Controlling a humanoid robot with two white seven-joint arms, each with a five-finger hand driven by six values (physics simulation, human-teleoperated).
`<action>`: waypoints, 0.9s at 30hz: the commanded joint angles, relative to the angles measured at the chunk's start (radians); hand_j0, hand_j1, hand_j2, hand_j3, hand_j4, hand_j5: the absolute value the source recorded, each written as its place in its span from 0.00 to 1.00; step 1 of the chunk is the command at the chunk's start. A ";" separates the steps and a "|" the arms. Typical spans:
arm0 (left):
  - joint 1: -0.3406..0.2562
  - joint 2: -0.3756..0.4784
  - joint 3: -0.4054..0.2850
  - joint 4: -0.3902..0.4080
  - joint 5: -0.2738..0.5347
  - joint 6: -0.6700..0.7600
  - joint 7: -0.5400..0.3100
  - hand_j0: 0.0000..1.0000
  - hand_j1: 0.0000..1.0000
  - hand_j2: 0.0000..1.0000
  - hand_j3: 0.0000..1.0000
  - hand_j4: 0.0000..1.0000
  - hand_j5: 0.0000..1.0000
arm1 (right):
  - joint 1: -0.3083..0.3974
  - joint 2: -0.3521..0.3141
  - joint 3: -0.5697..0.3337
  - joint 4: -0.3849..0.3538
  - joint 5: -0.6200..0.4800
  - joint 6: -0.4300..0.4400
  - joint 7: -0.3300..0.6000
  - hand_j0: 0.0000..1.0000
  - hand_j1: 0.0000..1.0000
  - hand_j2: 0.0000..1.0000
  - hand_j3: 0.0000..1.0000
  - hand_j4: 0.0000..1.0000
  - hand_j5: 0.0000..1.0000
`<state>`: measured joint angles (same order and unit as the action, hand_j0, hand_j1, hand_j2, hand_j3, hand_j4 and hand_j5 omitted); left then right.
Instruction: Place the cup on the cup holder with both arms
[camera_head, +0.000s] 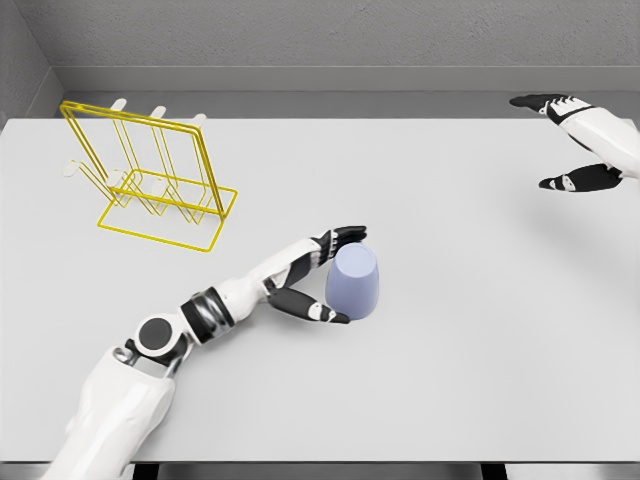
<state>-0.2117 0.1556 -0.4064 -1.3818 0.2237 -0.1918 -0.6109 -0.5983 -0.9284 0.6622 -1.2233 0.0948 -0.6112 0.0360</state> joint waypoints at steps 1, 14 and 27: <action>0.000 -0.007 0.000 -0.002 0.003 0.000 0.000 1.00 1.00 1.00 1.00 1.00 1.00 | 0.000 -0.001 -0.001 0.002 -0.007 0.000 -0.001 1.00 1.00 1.00 1.00 1.00 1.00; -0.006 -0.024 -0.017 0.001 0.000 0.002 0.000 1.00 1.00 1.00 1.00 1.00 1.00 | -0.003 -0.003 -0.001 0.007 -0.007 0.000 -0.001 1.00 1.00 1.00 1.00 1.00 1.00; -0.008 -0.022 -0.009 0.000 0.005 0.011 0.000 0.50 0.50 0.50 0.50 0.50 0.50 | -0.005 -0.003 0.000 0.007 -0.006 0.000 -0.001 1.00 1.00 1.00 1.00 1.00 1.00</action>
<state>-0.2194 0.1331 -0.4162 -1.3830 0.2360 -0.1805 -0.6095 -0.6029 -0.9295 0.6639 -1.2166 0.0954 -0.6112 0.0359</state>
